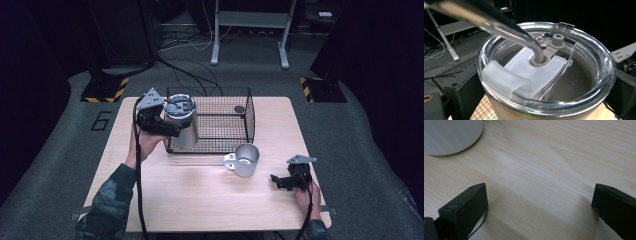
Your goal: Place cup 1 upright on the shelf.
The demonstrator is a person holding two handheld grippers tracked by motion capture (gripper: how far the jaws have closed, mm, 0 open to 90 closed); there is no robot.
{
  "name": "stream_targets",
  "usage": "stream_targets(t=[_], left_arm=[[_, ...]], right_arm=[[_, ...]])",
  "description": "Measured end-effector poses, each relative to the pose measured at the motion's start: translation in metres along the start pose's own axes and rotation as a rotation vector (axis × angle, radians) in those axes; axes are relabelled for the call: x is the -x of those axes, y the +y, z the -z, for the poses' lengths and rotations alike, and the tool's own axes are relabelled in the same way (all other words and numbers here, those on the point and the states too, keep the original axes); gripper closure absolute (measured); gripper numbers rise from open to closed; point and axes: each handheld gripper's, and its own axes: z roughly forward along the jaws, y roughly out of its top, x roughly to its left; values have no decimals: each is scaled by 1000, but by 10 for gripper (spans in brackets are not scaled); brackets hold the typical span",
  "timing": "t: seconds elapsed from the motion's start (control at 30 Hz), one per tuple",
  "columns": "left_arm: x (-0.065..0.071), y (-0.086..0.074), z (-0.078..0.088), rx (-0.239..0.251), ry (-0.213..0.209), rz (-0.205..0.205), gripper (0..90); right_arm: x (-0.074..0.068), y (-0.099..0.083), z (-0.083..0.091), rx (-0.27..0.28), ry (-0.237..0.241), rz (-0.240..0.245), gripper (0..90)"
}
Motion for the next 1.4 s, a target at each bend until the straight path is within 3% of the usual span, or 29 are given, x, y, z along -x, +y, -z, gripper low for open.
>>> stream_targets(t=[0.13, 0.33, 0.77, 1.4], left_arm=[[-8, 3, -5, -10, 14, 8, 37], [-10, 7, -12, 5, 30, 4, 37], [-20, 16, -32, -19, 69, -12, 37], [-31, 12, -58, -36, 108, 10, 37]], right_arm=[[0, 0, 0, 1, 0, -1, 0], [0, 0, 0, 1, 0, -1, 0], [0, 0, 0, 1, 0, 0, 0], [0, 0, 0, -1, 1, 3, 0]])
